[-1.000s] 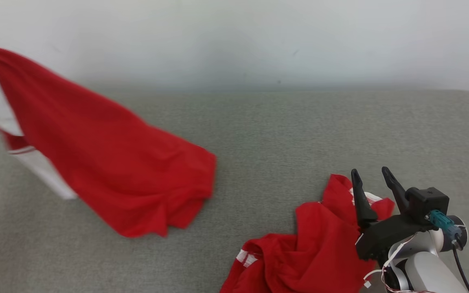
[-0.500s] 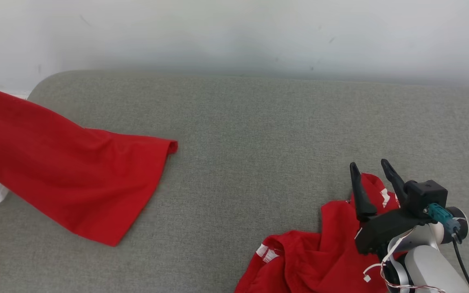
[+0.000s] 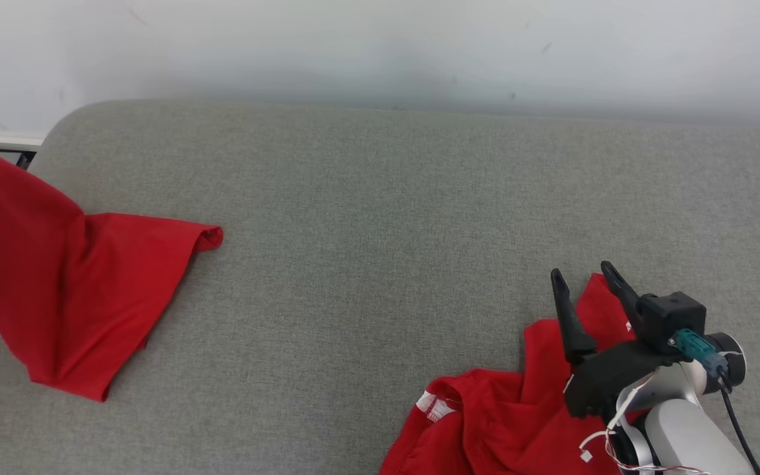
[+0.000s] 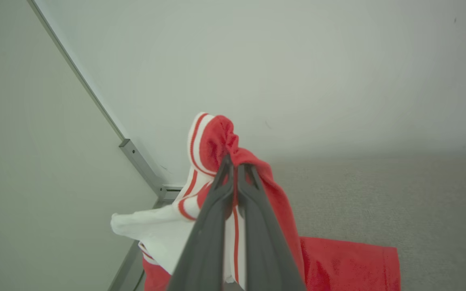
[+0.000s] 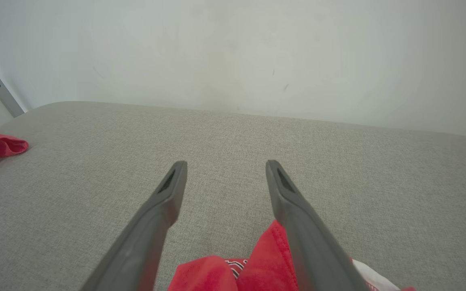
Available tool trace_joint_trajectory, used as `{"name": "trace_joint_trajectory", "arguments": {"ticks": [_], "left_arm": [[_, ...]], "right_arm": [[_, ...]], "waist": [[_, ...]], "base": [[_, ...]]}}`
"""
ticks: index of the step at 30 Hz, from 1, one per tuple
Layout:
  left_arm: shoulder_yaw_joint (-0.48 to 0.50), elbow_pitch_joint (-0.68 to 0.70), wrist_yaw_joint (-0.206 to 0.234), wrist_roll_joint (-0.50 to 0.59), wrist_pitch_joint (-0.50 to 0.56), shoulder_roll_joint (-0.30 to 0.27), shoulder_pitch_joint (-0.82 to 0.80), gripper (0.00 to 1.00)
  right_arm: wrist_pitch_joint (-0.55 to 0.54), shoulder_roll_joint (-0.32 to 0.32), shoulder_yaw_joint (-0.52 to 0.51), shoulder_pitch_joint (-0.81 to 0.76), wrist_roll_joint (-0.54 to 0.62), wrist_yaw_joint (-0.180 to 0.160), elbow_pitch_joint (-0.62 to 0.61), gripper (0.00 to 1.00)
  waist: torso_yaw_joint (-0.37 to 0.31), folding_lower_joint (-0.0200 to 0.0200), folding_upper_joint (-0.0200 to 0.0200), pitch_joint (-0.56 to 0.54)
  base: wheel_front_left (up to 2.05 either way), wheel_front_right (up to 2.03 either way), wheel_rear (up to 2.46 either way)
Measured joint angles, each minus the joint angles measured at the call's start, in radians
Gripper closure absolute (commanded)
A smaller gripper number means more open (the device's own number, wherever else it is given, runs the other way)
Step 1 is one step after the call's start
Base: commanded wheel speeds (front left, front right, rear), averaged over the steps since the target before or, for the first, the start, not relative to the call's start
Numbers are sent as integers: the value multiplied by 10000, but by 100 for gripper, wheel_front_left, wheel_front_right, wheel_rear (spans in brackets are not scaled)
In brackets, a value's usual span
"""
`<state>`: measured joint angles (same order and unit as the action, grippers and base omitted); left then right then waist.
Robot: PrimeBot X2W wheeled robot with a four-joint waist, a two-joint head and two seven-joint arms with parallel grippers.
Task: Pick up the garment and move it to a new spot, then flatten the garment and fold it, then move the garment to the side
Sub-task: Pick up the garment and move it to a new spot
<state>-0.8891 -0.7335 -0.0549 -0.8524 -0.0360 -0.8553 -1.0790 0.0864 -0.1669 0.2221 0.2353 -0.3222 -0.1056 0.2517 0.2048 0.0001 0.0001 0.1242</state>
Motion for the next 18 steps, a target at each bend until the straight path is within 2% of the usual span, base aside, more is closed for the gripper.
{"name": "trace_joint_trajectory", "arguments": {"ticks": [3, 12, 13, 14, 15, 18], "left_arm": [[10, -251, -169, -654, -17, 681, 686, 100], [274, -1365, -477, -2004, -86, 2094, 1988, 100], [359, -1486, -504, -2092, -88, 2194, 2066, 97], [477, -1616, -510, -2339, -88, 2297, 2104, 7], [518, -1720, -510, -2420, -104, 2370, 2104, 0], [545, -1941, -522, -2385, -148, 2568, 2047, 0]], "right_arm": [[-100, 29, 151, 109, 107, 2, -25, 0], [-337, 52, 324, 624, 334, 2, -196, 0], [-337, 46, 314, 626, 337, 2, -198, 0], [-339, 46, 311, 626, 337, 2, -196, 0], [-339, 40, 290, 627, 337, 2, -192, 0], [-339, -19, 153, 625, 337, 2, -176, 0]], "waist": [[-71, 0, 0, 120], [-640, 0, 0, 456], [-702, 0, 0, 488], [-760, 0, 0, 518], [-814, 0, 0, 545], [-916, 1, 0, 616]], "base": [[0, 0, 0], [0, 0, 0], [0, 0, 0], [0, 0, 0], [0, 0, 0], [0, 0, 0]]}}
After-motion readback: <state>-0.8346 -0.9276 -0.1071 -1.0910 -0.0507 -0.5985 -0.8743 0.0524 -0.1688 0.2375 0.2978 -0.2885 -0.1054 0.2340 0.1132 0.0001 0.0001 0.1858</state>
